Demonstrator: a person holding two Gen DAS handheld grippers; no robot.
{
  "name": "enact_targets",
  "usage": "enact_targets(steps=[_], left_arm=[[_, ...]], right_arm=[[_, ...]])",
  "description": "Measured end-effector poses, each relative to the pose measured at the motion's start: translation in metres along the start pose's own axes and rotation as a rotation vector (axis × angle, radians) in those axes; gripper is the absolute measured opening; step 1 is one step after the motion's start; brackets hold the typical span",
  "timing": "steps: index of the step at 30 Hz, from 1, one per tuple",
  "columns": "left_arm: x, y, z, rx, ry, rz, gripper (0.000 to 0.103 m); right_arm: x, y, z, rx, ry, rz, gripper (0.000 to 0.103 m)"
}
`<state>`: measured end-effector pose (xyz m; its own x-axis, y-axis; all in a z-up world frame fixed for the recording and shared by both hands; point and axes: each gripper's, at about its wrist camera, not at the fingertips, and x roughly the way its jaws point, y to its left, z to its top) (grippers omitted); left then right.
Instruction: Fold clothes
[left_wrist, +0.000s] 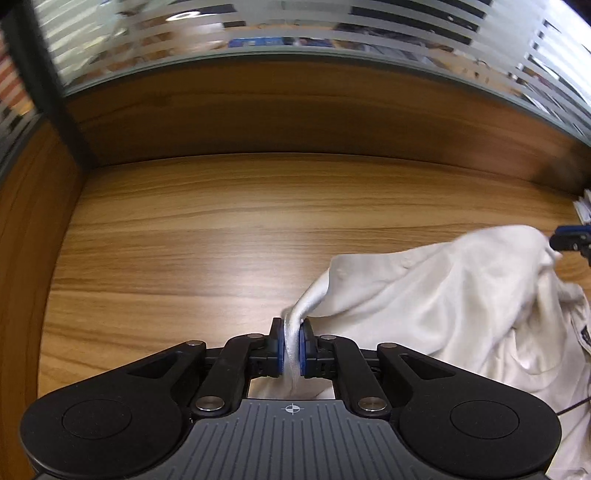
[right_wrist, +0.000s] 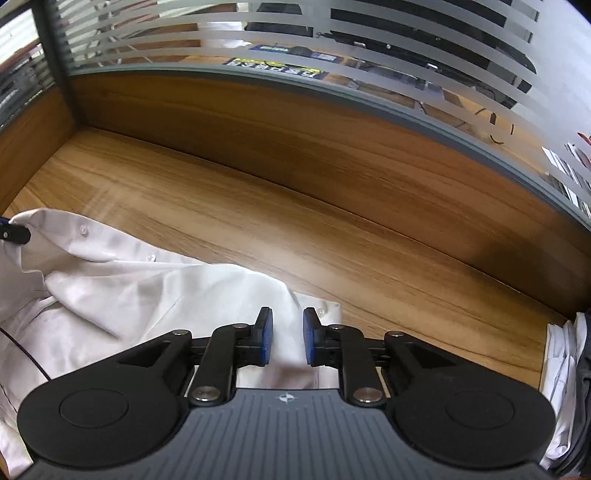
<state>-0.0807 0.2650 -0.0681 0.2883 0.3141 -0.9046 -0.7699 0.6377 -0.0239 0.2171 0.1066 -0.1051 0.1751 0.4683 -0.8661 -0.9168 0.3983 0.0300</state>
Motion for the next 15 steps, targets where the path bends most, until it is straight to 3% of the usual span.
enact_targets(steps=[7,10,12,15], left_arm=[[0.004,-0.039,0.002,0.065,0.030,-0.097,0.034],[0.003,-0.057,-0.002,0.096,0.041,-0.136,0.046],[0.002,-0.067,-0.004,0.120,0.042,-0.148,0.061],[-0.004,-0.078,-0.006,0.161,0.034,-0.157,0.070]], right_arm=[[-0.032,0.004,-0.021,0.017,0.023,0.096,0.020],[-0.030,0.016,-0.036,0.016,0.060,0.153,0.020],[-0.020,0.027,-0.045,-0.003,0.086,0.162,0.020],[-0.005,0.041,-0.054,-0.036,0.112,0.158,0.020]])
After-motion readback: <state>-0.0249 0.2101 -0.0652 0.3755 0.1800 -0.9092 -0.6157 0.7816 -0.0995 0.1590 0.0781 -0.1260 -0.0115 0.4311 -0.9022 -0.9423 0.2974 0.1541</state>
